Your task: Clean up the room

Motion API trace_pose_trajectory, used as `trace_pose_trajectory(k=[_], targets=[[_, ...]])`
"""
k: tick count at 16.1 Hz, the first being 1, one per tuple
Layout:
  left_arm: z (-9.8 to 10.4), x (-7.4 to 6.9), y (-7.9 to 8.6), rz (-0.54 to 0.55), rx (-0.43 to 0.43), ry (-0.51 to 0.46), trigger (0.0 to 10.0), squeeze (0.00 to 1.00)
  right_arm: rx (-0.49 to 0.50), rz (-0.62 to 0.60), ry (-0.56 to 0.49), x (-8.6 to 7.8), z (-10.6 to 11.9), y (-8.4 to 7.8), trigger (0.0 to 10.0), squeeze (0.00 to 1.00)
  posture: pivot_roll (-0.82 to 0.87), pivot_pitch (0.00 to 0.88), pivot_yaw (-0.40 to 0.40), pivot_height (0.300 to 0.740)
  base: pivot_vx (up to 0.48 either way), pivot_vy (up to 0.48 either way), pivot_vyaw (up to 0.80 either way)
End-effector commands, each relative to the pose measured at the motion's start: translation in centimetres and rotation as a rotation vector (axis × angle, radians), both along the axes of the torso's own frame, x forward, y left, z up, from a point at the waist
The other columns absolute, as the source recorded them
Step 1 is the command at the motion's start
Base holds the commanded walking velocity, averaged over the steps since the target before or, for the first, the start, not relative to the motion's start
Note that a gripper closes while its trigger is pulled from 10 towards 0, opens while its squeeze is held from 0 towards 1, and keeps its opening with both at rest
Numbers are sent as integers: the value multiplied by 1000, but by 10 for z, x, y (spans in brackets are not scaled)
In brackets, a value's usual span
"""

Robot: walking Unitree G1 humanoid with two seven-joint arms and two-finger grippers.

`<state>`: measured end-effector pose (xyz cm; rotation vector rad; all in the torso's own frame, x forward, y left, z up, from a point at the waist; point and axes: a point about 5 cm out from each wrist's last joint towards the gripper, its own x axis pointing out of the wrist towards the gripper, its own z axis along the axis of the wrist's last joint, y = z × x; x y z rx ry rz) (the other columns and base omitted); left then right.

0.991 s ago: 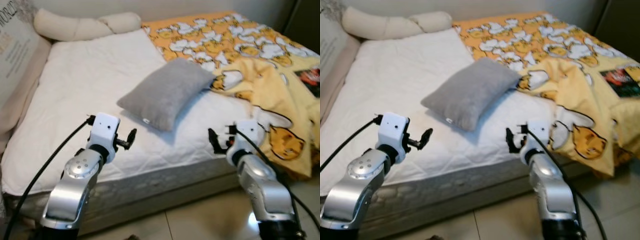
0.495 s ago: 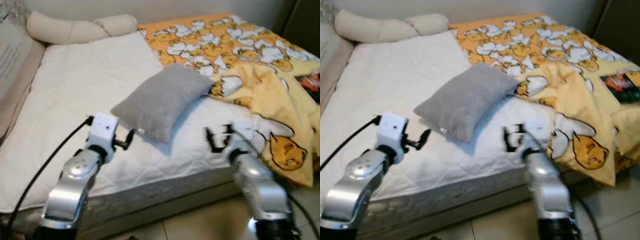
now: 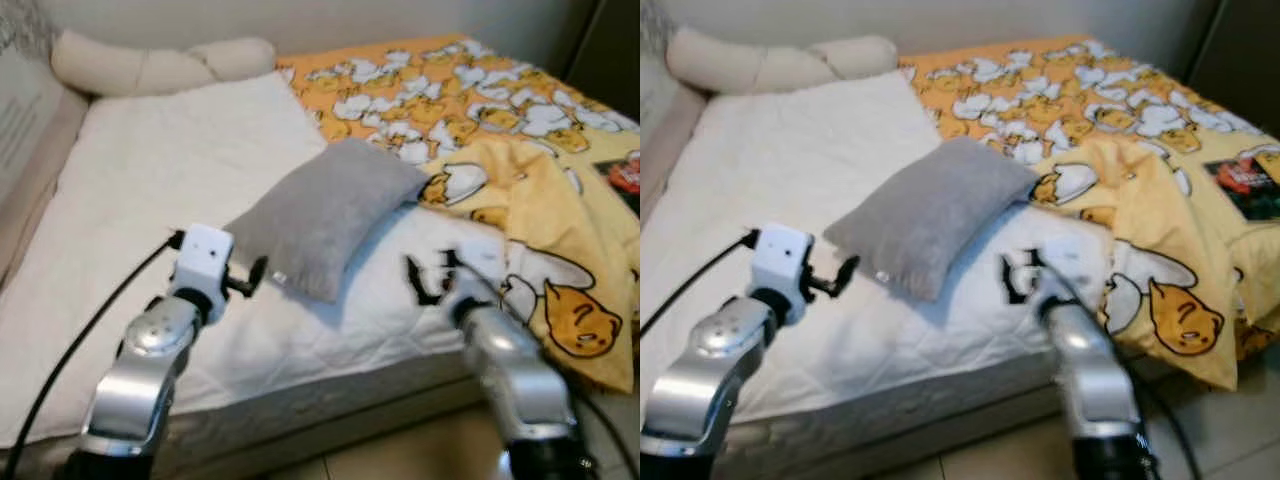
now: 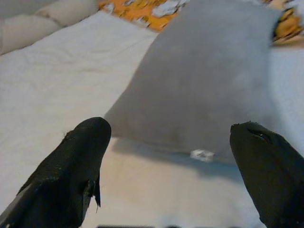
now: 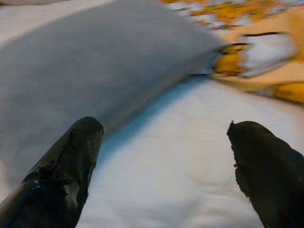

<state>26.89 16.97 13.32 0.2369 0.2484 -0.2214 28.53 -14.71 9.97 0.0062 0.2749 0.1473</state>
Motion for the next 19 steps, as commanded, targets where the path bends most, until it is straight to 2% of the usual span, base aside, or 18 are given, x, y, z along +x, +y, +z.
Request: trace_pose_trajectory(k=[1, 3, 9, 10, 19], targets=[[1, 1, 0, 1, 3, -5, 10000, 0, -17, -10, -19, 2, 5, -6, 10000, 0, -48, 0, 58, 740, 292, 0, 0], [2, 0, 0, 3, 3, -5, 10000, 0, -33, -2, -21, 1, 5, -6, 10000, 0, -47, 0, 57, 740, 296, 0, 241], [1, 0, -1, 0, 5, -4, 10000, 0, -38, 6, -22, 2, 4, -5, 10000, 0, -48, 0, 60, 740, 294, 0, 800], [1, 1, -1, -1, 5, -4, 10000, 0, -15, -10, -35, 2, 5, -6, 10000, 0, -48, 0, 59, 740, 296, 0, 0], [2, 2, -2, -3, -5, -11, 10000, 0, -23, -29, -37, 5, 6, -9, 10000, 0, -49, 0, 63, 740, 262, 0, 0]])
